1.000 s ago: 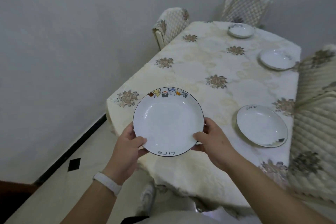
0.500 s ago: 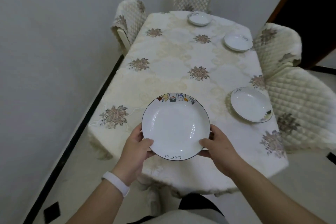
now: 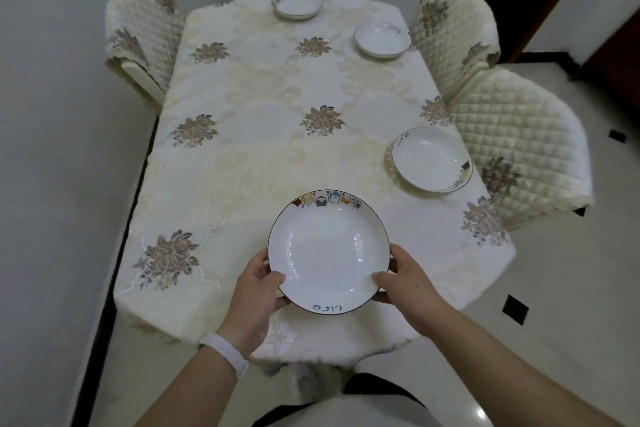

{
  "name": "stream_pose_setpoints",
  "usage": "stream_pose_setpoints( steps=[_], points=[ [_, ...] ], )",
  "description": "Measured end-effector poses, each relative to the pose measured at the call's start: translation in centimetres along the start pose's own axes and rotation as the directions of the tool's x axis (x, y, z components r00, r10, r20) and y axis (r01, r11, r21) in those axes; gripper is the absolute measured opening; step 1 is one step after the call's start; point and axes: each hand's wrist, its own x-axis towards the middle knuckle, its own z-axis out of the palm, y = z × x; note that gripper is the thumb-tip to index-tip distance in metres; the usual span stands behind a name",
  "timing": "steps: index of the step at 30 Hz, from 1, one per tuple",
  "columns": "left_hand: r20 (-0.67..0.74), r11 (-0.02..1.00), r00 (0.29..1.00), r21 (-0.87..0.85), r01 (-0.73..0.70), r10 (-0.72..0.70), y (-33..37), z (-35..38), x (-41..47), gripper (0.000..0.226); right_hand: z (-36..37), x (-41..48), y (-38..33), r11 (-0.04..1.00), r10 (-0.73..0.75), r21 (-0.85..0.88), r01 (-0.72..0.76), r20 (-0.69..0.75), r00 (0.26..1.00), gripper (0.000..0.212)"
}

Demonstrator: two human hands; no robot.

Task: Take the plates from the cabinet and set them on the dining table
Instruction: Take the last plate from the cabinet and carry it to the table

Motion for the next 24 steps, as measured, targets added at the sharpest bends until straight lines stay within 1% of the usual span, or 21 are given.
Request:
stream_pose_setpoints(
  steps=[5,10,13,17,20,24],
  points=[
    [-0.025,0.995,0.998,0.075,0.067,-0.065,-1.5,0.8,2.5,0.053,-0.6,2.4,1.8,0.997,0.066,-0.047,-0.065,0.002,0.998,0.042],
    [-0.038,0.987,0.994,0.12,0.109,-0.105,-3.1,1.6,4.2,0.056,-1.1,4.5,2.9,0.986,0.118,-0.12,-0.119,-0.017,0.993,0.048],
    [-0.042,0.982,0.991,0.136,0.128,-0.123,-3.6,1.8,5.1,0.056,-1.5,5.3,3.1,0.966,0.118,-0.227,-0.121,-0.029,0.993,0.052],
    [-0.046,0.979,0.988,0.132,0.155,-0.15,-3.8,1.8,6.0,0.053,-1.8,6.1,2.9,0.935,0.104,-0.336,-0.109,-0.033,0.994,0.051],
    [-0.056,0.977,0.985,0.134,0.167,-0.161,-3.8,1.8,6.4,0.051,-2.0,6.5,2.9,0.921,0.111,-0.373,-0.115,-0.031,0.993,0.051],
    [-0.054,0.965,0.985,0.201,0.169,-0.161,-3.9,1.6,6.7,0.052,-2.1,6.8,3.0,0.907,0.114,-0.406,-0.115,-0.026,0.993,0.053]
  ],
)
